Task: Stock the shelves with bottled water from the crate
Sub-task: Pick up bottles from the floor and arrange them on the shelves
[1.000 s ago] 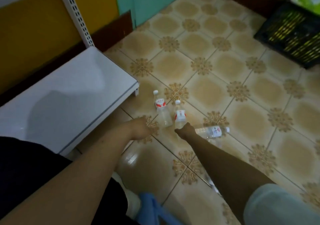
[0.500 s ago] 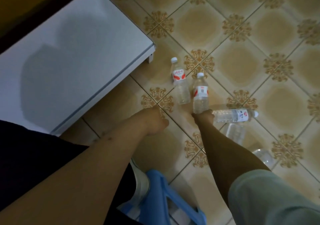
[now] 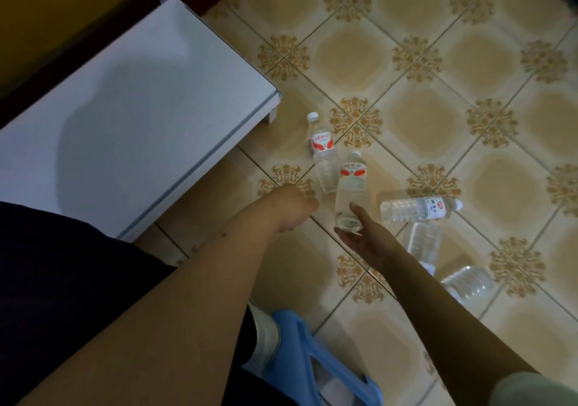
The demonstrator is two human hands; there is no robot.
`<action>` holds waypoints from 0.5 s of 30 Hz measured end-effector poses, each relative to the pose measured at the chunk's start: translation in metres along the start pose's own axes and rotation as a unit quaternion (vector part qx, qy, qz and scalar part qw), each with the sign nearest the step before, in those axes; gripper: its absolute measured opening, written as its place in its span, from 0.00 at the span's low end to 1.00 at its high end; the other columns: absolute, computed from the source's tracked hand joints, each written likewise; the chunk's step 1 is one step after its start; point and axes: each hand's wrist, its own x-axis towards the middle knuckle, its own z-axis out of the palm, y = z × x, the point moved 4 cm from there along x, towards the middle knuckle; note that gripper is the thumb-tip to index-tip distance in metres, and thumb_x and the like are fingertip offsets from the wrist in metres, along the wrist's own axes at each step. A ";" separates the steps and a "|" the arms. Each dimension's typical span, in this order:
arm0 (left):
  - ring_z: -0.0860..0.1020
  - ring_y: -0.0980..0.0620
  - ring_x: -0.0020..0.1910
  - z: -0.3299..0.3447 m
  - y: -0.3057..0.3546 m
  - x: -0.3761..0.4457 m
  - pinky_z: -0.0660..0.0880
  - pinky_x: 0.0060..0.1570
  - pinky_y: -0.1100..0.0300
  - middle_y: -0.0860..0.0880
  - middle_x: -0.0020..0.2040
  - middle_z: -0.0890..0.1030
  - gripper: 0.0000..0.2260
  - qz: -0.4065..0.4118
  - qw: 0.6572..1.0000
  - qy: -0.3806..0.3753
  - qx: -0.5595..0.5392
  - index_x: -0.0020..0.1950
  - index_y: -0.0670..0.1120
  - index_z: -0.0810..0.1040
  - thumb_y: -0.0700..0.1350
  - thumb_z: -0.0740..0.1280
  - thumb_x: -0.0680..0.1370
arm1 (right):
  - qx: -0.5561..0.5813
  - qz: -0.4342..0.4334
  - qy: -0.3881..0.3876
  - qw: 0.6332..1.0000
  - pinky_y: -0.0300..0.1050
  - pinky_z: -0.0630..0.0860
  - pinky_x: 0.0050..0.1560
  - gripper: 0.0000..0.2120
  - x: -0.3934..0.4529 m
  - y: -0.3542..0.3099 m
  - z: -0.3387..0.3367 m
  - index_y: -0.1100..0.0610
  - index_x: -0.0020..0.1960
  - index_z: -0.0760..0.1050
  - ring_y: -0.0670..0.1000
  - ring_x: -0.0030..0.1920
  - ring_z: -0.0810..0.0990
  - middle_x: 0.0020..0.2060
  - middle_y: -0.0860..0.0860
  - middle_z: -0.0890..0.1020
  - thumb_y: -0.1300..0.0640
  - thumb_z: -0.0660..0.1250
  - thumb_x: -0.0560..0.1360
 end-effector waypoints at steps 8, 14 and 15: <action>0.81 0.49 0.51 -0.001 -0.005 -0.028 0.76 0.59 0.51 0.49 0.51 0.82 0.22 0.001 0.987 0.001 -0.163 0.55 0.50 0.77 0.66 0.57 0.79 | -0.049 -0.062 -0.146 0.986 0.45 0.79 0.50 0.18 -0.111 0.005 0.066 0.58 0.61 0.75 0.55 0.48 0.81 0.52 0.57 0.82 0.48 0.64 0.77; 0.83 0.49 0.52 -0.003 -0.014 -0.067 0.78 0.58 0.47 0.51 0.51 0.85 0.24 0.095 0.945 0.017 -0.313 0.58 0.52 0.79 0.61 0.76 0.66 | -0.276 -0.141 -0.179 0.934 0.47 0.81 0.54 0.20 -0.174 -0.003 0.111 0.53 0.61 0.77 0.54 0.51 0.84 0.54 0.51 0.84 0.42 0.65 0.75; 0.83 0.49 0.52 -0.007 -0.018 -0.074 0.78 0.58 0.47 0.51 0.51 0.85 0.26 0.093 0.941 0.043 -0.322 0.59 0.52 0.79 0.60 0.78 0.64 | -0.332 -0.158 -0.176 0.913 0.46 0.82 0.53 0.19 -0.180 -0.008 0.116 0.50 0.59 0.77 0.52 0.50 0.85 0.53 0.49 0.84 0.41 0.64 0.73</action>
